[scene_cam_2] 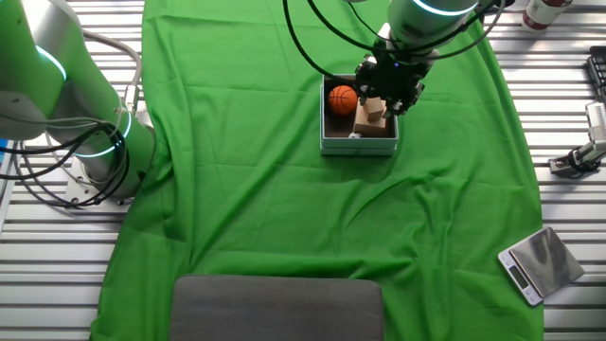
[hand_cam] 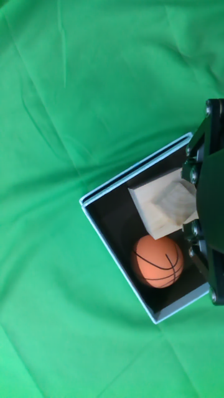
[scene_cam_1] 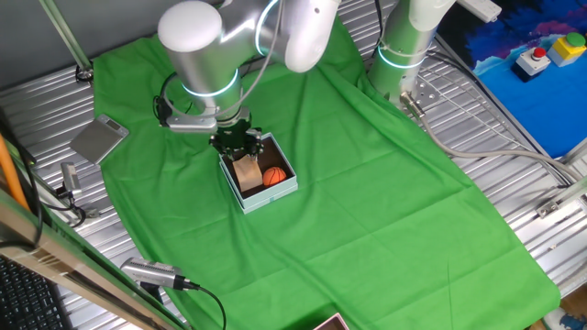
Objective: Take everything out of the gift box
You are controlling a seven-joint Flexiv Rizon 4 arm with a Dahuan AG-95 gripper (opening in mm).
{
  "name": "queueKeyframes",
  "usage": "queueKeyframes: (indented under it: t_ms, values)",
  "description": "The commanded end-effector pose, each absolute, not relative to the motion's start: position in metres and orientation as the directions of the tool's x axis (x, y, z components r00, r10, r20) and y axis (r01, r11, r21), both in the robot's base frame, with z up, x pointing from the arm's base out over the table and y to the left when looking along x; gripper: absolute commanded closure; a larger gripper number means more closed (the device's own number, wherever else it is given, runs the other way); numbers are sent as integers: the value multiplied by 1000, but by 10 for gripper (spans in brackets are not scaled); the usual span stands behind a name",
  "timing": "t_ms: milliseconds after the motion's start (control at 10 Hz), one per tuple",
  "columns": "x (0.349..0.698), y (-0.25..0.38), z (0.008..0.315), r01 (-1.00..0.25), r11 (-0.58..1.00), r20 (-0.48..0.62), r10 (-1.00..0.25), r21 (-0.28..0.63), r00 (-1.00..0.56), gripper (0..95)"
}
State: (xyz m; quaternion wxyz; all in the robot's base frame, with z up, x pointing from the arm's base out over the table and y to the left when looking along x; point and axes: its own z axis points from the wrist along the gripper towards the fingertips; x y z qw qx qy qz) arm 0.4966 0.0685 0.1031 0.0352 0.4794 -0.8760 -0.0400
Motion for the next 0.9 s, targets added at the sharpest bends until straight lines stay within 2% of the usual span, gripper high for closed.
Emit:
queueKeyframes:
  t_ms: [100,900]
  values:
    - [499,69,103,-774,625,34,-780,102,-625,380]
    - [507,70,92,-529,844,67,-535,94,-842,380]
